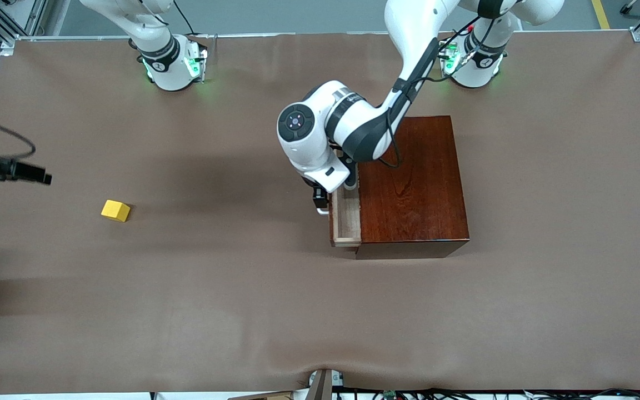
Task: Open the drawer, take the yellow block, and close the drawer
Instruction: 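Push the drawer shut into the box with the left gripper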
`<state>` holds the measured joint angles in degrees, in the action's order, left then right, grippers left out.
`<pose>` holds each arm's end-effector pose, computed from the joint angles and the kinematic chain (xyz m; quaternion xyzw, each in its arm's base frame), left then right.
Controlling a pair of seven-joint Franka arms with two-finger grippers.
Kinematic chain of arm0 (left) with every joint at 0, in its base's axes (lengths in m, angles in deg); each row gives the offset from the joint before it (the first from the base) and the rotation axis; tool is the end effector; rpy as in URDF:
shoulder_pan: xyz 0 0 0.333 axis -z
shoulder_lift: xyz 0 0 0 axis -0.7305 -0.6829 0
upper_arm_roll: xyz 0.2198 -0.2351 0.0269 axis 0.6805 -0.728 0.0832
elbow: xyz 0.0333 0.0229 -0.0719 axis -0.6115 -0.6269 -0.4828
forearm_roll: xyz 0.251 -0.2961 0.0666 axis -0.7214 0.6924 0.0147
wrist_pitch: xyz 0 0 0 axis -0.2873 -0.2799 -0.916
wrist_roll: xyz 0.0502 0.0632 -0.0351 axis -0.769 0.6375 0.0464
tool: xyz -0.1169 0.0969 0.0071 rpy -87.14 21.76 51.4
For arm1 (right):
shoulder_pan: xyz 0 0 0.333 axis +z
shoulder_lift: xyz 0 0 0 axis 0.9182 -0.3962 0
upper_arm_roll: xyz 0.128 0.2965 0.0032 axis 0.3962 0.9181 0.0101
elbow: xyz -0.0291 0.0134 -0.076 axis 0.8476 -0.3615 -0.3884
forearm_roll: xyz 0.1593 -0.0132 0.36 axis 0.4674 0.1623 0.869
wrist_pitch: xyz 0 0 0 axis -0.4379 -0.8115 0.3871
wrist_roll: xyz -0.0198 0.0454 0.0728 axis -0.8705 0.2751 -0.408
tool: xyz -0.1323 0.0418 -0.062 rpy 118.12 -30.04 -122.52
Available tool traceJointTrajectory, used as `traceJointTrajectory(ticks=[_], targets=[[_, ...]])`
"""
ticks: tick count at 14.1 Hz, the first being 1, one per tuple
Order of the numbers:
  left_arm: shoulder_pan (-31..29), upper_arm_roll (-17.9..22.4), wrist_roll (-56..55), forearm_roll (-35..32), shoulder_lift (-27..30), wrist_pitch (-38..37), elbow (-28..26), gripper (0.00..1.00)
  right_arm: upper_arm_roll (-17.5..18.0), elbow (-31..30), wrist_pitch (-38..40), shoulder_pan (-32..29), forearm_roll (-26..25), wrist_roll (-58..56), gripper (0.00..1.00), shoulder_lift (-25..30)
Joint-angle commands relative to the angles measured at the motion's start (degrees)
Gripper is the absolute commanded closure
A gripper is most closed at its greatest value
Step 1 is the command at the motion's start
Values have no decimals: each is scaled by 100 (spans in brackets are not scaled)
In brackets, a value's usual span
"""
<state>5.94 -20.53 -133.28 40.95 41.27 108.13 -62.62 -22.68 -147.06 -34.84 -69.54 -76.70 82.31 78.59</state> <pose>0.5007 -0.5349 0.2731 -0.7061 -0.7034 -0.0235 0.0783 0.5866 -0.0276 0.5671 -0.9966 0.0276 0.0776 0.0028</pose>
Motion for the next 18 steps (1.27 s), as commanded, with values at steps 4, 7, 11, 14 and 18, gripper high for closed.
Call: traceJointTrajectory(ticks=[4, 7, 11, 14, 18], targets=[[-390, 43, 352, -99, 203, -909, -250, 0, -36, -583, 162, 192, -65, 40, 0, 1073], [-444, 43, 369, -257, 256, -1086, -242, 0, -27, -1479, -540, 52, 6, -12, 0, 1557], [-409, -44, 352, -196, 361, -1052, -198, 0, 0, -1500, -604, 87, 14, -13, 0, 1585], [-303, -211, 360, -178, 764, -1016, -127, 0, -9, -1324, -569, 165, -99, -21, 0, 1549], [-399, -194, 1051, -178, 1354, -1025, -154, 0, 0, -1042, -542, 183, -302, -21, 0, 1452]])
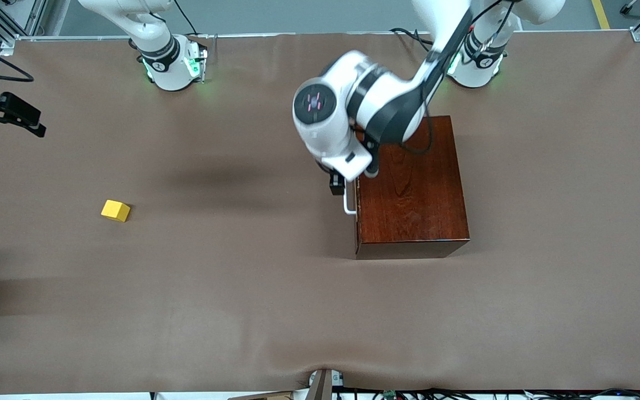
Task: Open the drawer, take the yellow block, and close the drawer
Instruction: 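Push the drawer shut into the box with the left gripper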
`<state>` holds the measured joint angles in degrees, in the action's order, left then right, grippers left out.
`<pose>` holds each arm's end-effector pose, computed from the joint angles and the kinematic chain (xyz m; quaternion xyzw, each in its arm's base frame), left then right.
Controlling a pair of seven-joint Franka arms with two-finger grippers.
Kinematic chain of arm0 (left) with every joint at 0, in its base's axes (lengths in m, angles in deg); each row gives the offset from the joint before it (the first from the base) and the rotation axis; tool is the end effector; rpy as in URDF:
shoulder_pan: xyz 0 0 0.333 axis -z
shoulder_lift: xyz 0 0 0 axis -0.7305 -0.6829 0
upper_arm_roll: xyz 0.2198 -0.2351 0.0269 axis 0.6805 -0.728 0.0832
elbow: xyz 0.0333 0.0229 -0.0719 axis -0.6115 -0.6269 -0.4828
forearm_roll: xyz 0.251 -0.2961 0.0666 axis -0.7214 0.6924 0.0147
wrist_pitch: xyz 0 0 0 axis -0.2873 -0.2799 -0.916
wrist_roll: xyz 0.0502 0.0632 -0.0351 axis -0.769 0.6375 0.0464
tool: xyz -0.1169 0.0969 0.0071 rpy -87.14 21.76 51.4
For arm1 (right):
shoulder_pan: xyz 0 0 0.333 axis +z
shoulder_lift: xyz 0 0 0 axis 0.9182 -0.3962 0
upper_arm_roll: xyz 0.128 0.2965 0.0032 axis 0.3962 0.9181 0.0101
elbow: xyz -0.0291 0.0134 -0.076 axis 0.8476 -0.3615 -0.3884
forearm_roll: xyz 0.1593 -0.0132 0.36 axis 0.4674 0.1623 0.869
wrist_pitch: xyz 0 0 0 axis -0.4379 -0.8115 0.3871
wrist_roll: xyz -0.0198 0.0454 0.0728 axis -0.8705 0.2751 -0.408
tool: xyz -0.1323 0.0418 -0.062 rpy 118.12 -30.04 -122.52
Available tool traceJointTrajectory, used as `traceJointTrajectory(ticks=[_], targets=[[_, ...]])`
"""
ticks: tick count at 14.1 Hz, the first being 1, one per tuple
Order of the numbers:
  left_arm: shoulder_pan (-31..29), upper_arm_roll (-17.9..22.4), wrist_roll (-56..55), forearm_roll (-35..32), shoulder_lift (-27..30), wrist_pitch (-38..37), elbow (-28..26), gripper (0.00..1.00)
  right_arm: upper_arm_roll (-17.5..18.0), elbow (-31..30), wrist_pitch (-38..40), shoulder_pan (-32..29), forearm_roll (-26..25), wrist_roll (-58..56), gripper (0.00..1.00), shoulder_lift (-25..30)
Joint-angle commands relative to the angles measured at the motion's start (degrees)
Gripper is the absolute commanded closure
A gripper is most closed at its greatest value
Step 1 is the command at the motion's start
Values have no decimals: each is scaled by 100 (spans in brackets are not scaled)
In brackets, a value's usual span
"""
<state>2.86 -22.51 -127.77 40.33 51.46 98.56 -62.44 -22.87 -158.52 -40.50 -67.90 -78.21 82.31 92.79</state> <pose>0.4968 -0.5018 0.3902 -0.7308 -0.6786 -0.0029 0.0737 0.5269 -0.0154 0.6219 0.9998 -0.0162 -0.0045 0.0121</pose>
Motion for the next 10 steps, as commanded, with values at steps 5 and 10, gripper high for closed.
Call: traceJointTrajectory(ticks=[5, 10], targets=[[-916, 30, 2109, -99, 1011, -251, -338, 0, 19, 104, 33, -25, -80, -21, 0, 15], [-1900, 30, 3787, -107, 1520, -726, -584, 0, 19, 104, 25, -52, -62, -30, 0, -3]])
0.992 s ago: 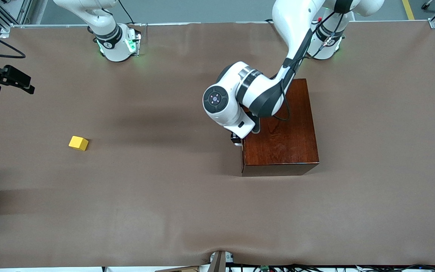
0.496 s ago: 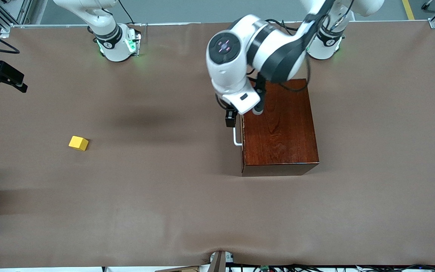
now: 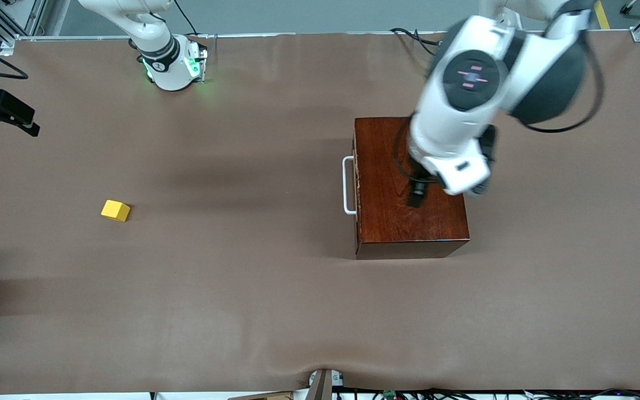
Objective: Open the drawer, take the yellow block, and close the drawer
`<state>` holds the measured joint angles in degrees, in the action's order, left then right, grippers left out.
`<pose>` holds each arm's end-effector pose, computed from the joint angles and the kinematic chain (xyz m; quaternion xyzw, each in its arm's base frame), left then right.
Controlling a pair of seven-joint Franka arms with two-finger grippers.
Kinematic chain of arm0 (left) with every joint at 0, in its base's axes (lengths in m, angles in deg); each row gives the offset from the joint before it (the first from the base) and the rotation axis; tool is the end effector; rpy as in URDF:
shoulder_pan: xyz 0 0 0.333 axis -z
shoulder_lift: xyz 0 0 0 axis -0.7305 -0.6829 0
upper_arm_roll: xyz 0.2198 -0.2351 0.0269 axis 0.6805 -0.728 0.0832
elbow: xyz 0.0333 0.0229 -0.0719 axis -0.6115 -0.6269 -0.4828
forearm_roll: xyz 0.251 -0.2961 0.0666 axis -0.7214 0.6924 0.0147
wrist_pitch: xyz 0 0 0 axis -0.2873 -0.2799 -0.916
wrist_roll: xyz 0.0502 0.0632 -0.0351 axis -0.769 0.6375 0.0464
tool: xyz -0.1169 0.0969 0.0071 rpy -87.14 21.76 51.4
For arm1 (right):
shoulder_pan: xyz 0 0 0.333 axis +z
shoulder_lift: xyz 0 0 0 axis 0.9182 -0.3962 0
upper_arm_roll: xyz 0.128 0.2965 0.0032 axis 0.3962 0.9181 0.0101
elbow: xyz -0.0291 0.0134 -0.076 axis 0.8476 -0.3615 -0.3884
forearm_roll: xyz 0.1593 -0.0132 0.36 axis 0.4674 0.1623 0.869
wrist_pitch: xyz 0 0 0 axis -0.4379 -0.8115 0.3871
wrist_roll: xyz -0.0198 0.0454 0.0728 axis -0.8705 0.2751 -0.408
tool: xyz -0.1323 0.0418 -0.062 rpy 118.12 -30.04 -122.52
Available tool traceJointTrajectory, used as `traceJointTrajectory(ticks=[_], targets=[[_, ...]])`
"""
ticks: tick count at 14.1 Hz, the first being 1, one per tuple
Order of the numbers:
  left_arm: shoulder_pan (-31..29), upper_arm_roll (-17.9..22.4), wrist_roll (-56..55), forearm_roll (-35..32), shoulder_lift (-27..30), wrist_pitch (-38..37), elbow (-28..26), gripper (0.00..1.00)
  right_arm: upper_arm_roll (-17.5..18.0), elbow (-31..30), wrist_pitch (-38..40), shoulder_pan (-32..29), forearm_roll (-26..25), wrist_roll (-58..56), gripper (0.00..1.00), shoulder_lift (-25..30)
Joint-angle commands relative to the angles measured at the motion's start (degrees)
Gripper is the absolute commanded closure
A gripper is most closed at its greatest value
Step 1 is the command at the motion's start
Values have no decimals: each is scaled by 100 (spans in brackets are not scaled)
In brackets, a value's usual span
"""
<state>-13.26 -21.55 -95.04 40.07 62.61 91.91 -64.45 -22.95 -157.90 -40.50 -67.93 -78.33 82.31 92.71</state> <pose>0.5826 -0.3116 0.4994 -0.8175 -0.5737 0.0224 0.0468 0.5276 -0.0168 0.6262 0.9998 -0.0173 0.0002 0.0131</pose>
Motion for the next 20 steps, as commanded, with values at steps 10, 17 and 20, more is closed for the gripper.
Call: traceJointTrajectory(ticks=[10, 17, 20], targets=[[-2311, -92, 3476, 58, 1961, -71, -1525, 0, 18, 51, 16, -5, -42, -12, 0, -3], [-2541, 75, 5833, 59, 2569, -317, -1791, 0, 27, 42, 33, 13, -16, -4, 0, -12], [-2910, -364, 6641, 24, 2596, -378, -1720, 0, 27, 42, 33, -13, -16, -4, 0, -12]])
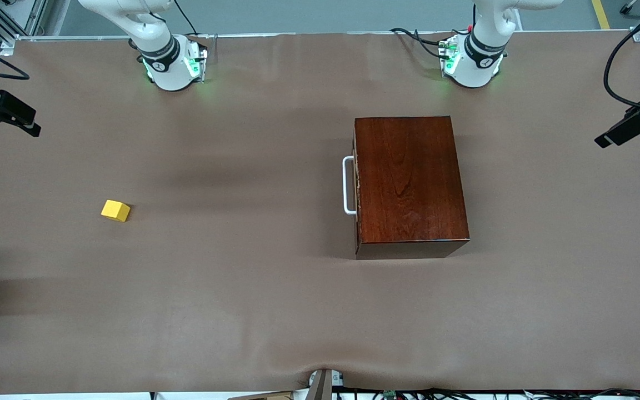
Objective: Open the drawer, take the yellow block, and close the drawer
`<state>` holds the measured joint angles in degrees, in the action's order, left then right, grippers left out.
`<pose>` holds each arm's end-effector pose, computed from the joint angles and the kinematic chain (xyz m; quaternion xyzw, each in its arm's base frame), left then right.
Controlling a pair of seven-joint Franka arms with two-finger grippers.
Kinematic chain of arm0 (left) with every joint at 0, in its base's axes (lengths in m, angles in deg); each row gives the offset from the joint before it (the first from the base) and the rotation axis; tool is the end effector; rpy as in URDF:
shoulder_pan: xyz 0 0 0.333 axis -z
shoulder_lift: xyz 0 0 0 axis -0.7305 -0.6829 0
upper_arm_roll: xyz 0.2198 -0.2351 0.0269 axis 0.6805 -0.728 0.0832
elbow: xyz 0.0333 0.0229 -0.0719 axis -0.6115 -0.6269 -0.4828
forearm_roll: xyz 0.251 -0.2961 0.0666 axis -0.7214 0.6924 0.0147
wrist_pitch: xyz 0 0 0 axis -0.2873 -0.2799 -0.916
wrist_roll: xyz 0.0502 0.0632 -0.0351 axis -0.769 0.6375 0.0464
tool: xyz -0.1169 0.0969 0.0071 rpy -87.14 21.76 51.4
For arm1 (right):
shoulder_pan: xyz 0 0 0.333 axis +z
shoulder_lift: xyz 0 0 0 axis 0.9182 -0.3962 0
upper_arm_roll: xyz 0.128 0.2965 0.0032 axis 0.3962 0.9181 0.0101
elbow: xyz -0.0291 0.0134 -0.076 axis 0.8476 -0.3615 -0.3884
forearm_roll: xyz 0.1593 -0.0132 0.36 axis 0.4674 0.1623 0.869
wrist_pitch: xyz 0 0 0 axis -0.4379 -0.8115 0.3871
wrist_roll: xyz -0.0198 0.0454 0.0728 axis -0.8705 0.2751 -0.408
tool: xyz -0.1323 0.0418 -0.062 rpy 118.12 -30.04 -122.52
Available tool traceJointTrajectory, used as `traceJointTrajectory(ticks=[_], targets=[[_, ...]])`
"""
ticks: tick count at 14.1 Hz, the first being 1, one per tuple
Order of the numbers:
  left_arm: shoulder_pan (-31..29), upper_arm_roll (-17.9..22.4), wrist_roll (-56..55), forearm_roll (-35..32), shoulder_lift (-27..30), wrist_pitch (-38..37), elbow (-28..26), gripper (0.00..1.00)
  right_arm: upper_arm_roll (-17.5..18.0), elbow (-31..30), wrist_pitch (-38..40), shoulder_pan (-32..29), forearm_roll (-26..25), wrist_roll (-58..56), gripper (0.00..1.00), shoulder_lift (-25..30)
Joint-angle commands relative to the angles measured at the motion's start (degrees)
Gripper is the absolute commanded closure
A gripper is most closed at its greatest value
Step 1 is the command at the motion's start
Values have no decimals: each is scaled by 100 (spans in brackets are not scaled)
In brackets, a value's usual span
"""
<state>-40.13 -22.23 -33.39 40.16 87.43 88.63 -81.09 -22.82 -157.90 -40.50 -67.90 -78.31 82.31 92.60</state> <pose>0.5318 -0.0067 0.6188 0.9539 0.2990 -0.0179 0.0210 0.5282 -0.0153 0.6252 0.9998 -0.0159 -0.0007 0.0130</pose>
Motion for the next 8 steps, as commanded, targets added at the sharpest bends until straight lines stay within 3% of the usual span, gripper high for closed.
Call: traceJointTrajectory(ticks=[1, 8], targets=[[-214, -314, 818, 6, 114, -50, -13, 0, 5, 42, 24, 1, -17, -4, 0, -1], [-389, -612, 2912, -99, 105, -198, 5, 0, 5, 33, 33, -25, -17, -4, 0, -1]])
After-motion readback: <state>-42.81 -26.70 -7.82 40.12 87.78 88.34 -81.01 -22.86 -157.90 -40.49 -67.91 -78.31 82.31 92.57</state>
